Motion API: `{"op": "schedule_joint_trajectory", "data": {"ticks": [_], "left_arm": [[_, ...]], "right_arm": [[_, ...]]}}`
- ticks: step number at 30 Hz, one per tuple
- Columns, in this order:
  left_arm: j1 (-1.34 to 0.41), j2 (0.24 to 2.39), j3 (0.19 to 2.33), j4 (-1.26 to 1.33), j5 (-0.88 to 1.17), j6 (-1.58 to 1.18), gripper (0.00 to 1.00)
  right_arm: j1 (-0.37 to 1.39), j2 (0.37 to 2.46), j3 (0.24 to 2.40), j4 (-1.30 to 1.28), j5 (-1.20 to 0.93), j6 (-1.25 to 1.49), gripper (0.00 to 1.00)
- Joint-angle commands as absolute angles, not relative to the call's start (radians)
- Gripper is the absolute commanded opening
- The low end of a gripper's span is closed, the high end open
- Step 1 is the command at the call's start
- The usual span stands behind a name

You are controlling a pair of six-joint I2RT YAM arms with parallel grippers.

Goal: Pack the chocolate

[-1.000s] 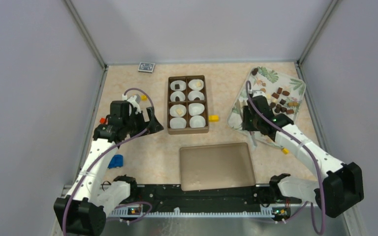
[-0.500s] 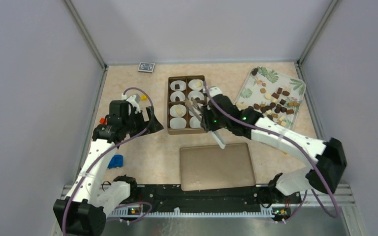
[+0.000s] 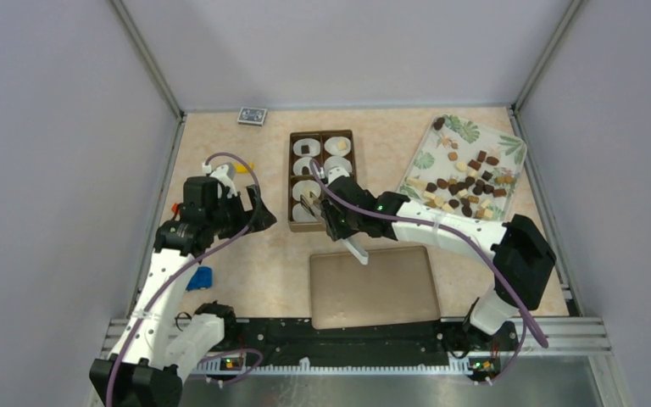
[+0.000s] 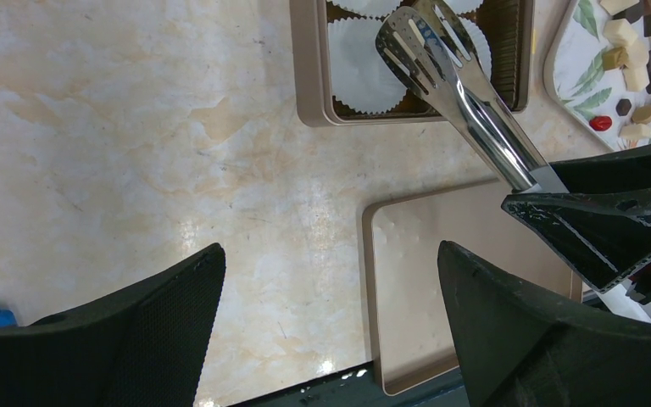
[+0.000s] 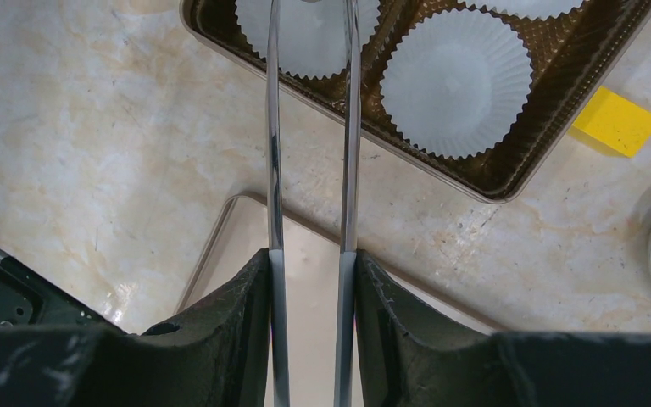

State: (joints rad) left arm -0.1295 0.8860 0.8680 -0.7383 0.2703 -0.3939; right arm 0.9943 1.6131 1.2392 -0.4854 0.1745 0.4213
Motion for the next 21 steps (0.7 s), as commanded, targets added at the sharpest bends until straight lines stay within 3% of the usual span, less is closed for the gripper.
{"op": "schedule_joint_trajectory", "data": {"ticks": [1, 21], "left_arm": [[-0.126, 0.879, 0.894, -0.732, 0.265, -0.387, 0.99], [-0.126, 0.875, 0.874, -0.723, 0.285, -0.383, 0.99]], "right_arm": [[0.996, 1.613, 1.271, -0.432, 0.178, 0.430, 0.18], [1.019, 1.613, 1.232, -0.440, 0.182, 0.448, 0.24]]}}
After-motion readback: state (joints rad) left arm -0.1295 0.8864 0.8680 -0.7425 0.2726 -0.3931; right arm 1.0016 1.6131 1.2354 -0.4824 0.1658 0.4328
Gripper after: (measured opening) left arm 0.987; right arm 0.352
